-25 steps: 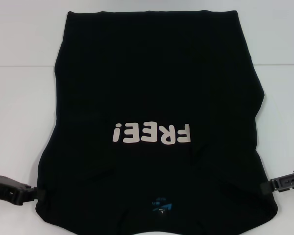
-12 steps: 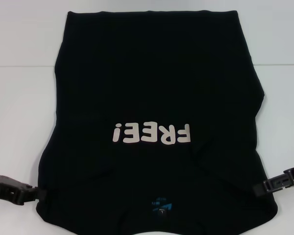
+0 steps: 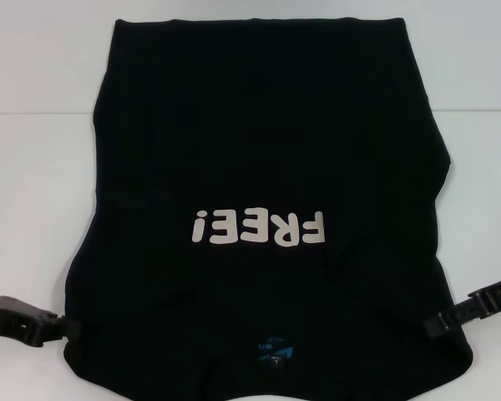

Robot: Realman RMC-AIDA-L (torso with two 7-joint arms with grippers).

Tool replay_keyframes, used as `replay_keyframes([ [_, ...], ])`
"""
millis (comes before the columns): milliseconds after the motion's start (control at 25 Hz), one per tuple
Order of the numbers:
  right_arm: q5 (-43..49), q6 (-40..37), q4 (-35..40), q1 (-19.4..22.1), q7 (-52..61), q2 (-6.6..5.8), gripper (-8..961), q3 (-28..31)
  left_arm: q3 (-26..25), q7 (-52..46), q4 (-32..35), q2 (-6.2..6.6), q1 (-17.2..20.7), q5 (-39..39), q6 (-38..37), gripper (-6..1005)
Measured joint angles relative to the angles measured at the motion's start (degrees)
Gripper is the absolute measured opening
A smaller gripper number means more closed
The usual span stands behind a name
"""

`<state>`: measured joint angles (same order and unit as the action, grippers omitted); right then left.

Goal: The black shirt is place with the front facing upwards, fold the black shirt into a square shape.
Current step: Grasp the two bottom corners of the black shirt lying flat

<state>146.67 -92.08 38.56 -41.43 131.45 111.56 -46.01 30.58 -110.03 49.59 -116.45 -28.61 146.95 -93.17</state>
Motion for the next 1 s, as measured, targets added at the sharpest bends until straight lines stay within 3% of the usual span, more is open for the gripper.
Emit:
replay_keyframes([
  [400, 1.15, -0.11, 3.77, -0.05, 2.41, 1.16, 757, -4.03, -0.29, 0.0, -0.25, -0.08, -0.05, 0.0, 0.46, -2],
  [640, 3.43, 0.06, 3.91, -0.86, 2.81, 1.85, 627, -4.28, -0.29, 0.0, -0.87, 0.05, -0.29, 0.0, 0.7, -2],
  [840, 3.74, 0.26, 5.43, -0.59, 2.9, 2.43, 368, -4.32, -0.33, 0.0, -0.89, 0.14, -0.31, 0.0, 0.79, -2],
  [1000, 3.78, 0.34, 6.89, -0.11, 2.93, 3.13, 265, -4.21, -0.33, 0.0, -0.9, 0.17, -0.39, 0.0, 0.85, -2],
])
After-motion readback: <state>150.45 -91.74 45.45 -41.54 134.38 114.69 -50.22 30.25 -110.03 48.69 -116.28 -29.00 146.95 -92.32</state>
